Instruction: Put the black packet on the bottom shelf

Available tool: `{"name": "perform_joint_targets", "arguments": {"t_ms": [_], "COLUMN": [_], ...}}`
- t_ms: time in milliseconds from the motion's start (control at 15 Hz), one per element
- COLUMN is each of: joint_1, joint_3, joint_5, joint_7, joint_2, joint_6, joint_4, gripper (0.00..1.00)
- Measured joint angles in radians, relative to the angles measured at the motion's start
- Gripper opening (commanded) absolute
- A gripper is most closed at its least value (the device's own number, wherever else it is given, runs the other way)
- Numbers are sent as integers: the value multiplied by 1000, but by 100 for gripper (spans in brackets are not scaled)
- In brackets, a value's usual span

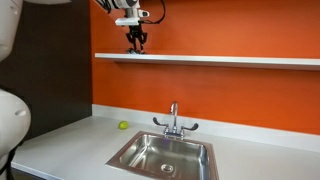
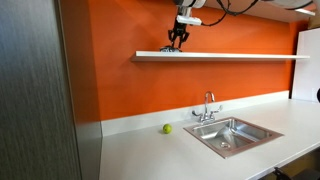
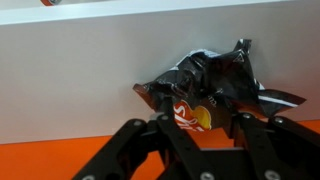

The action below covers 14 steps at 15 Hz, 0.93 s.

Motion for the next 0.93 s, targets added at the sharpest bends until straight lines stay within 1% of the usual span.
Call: {"name": "perform_joint_targets", "arguments": {"t_ms": [133, 200, 600, 933], "joint_1": [0, 0, 0, 2], "joint_3": [-3, -4, -6, -6], "joint_5": [0, 0, -1, -2], "joint_7": [3, 4, 8, 10], "joint_2": [-1, -3, -29, -86], "joint_6": [0, 0, -2, -3], "joint_4": [4, 4, 0, -46], "gripper": [97, 100, 100, 100]}}
